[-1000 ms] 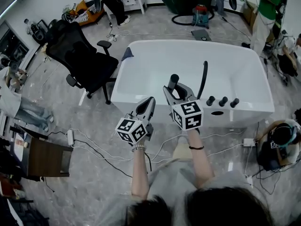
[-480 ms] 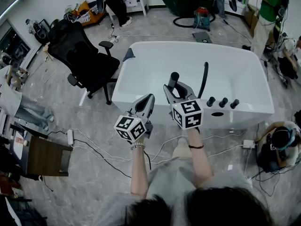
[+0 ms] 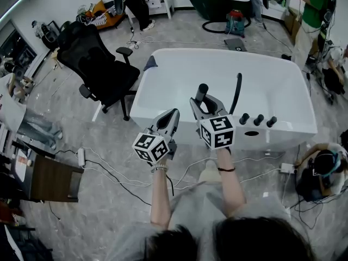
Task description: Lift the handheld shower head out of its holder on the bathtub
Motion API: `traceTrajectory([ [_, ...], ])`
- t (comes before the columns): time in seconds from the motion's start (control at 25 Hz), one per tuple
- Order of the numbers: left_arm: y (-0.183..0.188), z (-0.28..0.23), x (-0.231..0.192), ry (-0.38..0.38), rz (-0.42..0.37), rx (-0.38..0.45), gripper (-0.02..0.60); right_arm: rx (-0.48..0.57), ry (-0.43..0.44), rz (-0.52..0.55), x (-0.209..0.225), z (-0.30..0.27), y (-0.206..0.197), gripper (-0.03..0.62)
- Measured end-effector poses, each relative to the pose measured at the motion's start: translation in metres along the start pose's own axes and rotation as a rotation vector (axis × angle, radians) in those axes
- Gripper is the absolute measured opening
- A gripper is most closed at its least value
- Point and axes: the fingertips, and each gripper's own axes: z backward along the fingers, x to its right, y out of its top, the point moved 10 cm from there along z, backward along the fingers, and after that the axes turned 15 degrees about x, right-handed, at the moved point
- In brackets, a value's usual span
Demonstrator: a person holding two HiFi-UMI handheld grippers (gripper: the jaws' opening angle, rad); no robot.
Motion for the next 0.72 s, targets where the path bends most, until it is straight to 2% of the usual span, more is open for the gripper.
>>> traceTrajectory([
  [0.72,0.001,-0.009,0.014,-0.012,-0.016,-0.006,0.005,0.007,0.023,-0.003,0.007,0.007,0.005,0.133],
])
